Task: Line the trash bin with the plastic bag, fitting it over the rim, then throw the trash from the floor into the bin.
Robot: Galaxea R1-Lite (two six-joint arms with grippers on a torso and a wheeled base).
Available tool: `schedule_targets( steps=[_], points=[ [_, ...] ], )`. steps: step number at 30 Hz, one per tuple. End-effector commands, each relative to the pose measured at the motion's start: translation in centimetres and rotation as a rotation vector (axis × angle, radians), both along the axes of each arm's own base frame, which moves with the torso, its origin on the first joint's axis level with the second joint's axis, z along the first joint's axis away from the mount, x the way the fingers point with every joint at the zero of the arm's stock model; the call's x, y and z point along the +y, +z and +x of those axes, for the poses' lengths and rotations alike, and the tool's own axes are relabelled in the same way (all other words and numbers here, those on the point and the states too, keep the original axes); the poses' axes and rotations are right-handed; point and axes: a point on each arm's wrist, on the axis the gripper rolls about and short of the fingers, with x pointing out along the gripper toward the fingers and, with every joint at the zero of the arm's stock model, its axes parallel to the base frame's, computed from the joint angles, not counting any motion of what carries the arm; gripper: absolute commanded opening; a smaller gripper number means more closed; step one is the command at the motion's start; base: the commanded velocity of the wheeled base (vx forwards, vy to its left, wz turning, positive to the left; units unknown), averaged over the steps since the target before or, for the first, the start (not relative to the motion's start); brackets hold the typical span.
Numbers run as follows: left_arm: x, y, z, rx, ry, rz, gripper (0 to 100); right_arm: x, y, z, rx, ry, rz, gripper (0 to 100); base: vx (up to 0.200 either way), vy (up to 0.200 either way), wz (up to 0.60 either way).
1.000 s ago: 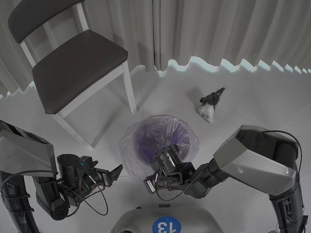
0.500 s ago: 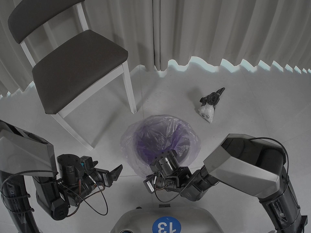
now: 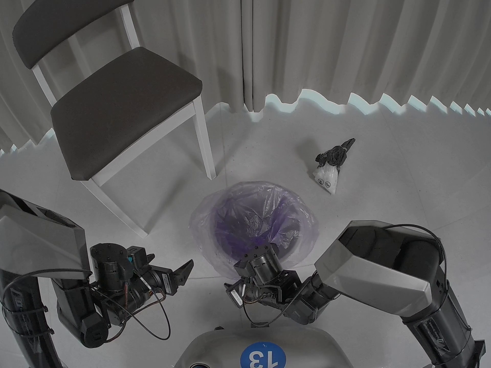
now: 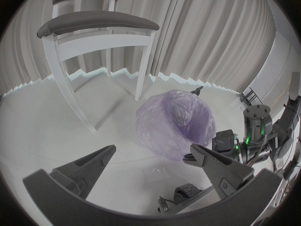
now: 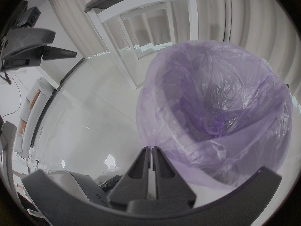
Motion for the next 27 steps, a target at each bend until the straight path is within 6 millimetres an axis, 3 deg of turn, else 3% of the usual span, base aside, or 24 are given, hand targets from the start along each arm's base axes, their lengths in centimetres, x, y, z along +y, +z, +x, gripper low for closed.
schedule_targets(
  steps=[1,5,18,22,27],
  points=[
    [0.0,0.1,0.1,-0.015,0.001,-0.007,100,-0.1,-0.1,-0.3,0.007,0.003,-0.008,100,0.000,0.000,0.00],
    [0.0,0.1,0.1,-0.015,0.002,-0.007,100,-0.4,-0.3,-0.7,0.019,0.005,-0.020,100,0.000,0.000,0.00],
    [0.1,0.1,0.1,-0.017,0.007,-0.007,100,-0.7,4.7,-4.1,0.014,0.060,0.008,100,0.000,0.000,0.00],
    [0.1,-0.2,0.3,-0.010,0.015,0.002,100,-2.1,7.7,-5.3,-0.009,0.063,0.028,100,0.000,0.000,0.00],
    [0.1,-0.4,0.5,-0.007,0.018,0.006,100,-3.7,11.7,-5.2,-0.064,0.031,0.087,100,0.000,0.000,0.00]
  ],
)
